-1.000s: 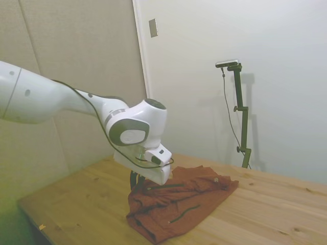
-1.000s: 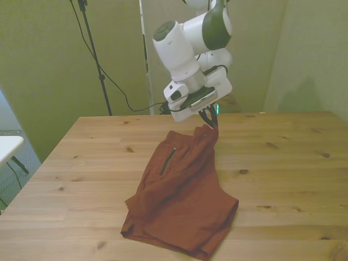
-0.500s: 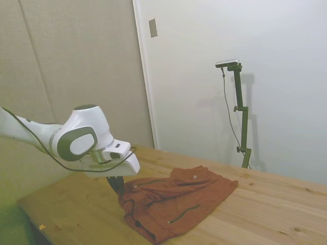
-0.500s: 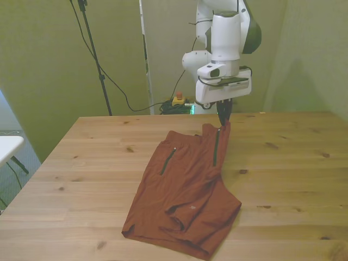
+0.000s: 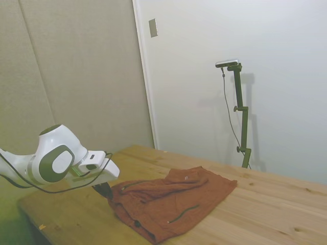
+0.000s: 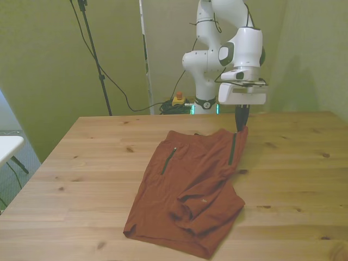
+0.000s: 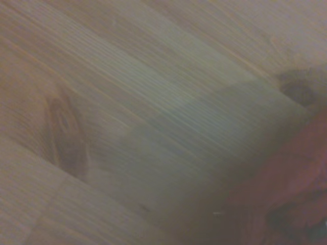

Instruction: Unfold the shorts

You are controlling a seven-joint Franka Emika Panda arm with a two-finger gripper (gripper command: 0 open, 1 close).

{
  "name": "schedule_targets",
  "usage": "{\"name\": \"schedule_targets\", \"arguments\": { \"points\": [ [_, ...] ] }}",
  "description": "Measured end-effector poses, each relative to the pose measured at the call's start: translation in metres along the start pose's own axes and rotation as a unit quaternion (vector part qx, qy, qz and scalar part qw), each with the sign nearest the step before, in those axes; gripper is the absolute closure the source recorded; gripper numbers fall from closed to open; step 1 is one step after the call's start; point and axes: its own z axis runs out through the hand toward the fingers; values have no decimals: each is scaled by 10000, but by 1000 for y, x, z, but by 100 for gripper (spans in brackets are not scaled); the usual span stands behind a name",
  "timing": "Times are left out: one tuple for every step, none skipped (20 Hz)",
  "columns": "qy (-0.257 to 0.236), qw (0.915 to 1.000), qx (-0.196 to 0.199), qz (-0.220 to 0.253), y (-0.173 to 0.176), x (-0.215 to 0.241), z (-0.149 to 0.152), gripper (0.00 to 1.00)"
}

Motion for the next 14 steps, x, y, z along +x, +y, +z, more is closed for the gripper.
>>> {"name": "schedule_targets", "arguments": {
  "points": [
    [123,9999,-11,-36,-6,0,-3,100],
    [217,9997,-26,-78,-10,-2,-5,100],
    [281,9995,-48,-133,-16,-6,-6,100],
    [326,9993,-67,-190,-22,-10,-8,100],
    [358,9991,-76,-231,-29,-14,-8,0],
    [364,9990,-71,-257,-35,-18,-9,0],
    [355,9989,-68,-293,-41,-23,-8,0],
    [339,9989,-63,-328,-44,-26,-8,0],
    [311,9989,-47,-357,-47,-29,-8,0],
    [241,9990,-18,-369,-51,-33,-8,0],
    [149,9992,22,-365,-56,-38,-8,0],
    [33,9993,70,-372,-60,-43,-9,0],
    [-70,9992,119,-367,-64,-47,-10,0],
    [-155,9991,161,-370,-67,-50,-12,0]
  ]
}}
